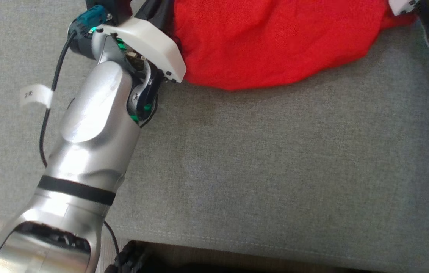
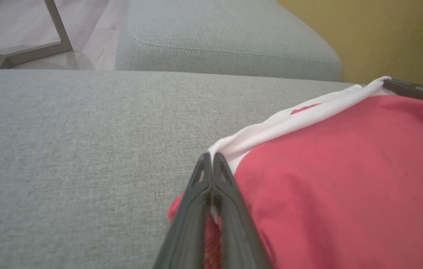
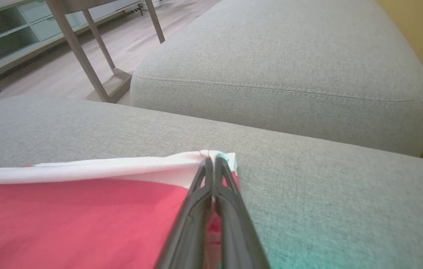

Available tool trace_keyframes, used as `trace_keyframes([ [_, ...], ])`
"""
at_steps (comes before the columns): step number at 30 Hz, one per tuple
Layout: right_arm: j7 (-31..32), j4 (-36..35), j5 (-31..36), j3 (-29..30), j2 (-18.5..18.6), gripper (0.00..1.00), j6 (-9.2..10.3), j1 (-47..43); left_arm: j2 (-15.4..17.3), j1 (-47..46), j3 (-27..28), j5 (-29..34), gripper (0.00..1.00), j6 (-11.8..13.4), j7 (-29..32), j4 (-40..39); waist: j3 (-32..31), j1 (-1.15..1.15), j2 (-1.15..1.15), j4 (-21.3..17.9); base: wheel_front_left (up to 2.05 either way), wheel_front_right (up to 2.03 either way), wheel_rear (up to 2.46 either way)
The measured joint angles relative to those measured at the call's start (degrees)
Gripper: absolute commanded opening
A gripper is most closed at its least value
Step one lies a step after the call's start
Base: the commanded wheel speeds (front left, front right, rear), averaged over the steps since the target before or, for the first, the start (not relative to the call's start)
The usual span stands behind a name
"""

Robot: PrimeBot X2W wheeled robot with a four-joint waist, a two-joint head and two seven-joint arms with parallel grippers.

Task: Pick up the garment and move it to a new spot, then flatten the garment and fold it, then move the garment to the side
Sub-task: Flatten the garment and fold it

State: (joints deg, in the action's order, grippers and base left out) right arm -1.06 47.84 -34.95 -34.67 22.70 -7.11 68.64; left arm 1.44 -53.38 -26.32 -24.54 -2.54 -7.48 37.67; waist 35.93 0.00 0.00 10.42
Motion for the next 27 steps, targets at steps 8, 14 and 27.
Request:
trace_keyframes([
  [8, -11.37, 3.04, -0.82, -1.96, -1.10, 1.00, 0.00, -0.15, 0.01, 1.00, -1.14, -1.22, 1.00, 3.18, -5.68, 1.85, -1.98, 0.00, 0.00, -1.44, 0.00, 0.00, 0.00],
  [14, -13.33, -5.95, 3.07, 3.48, -0.47, 1.00, 0.00, -5.85, 0.88, 7.98, -0.03, 1.82, 1.00, 8.38, -6.81, -4.27, -4.88, 0.00, 0.00, -3.51, 0.00, 0.00, 0.00],
  [27, -13.65, -28.50, 16.82, 23.09, -5.50, 1.00, 0.00, -34.95, 4.80, 24.34, 5.03, 9.45, 1.00, 14.73, -7.22, -24.51, -11.87, 0.00, 0.00, -7.70, 0.00, 0.00, 0.00],
])
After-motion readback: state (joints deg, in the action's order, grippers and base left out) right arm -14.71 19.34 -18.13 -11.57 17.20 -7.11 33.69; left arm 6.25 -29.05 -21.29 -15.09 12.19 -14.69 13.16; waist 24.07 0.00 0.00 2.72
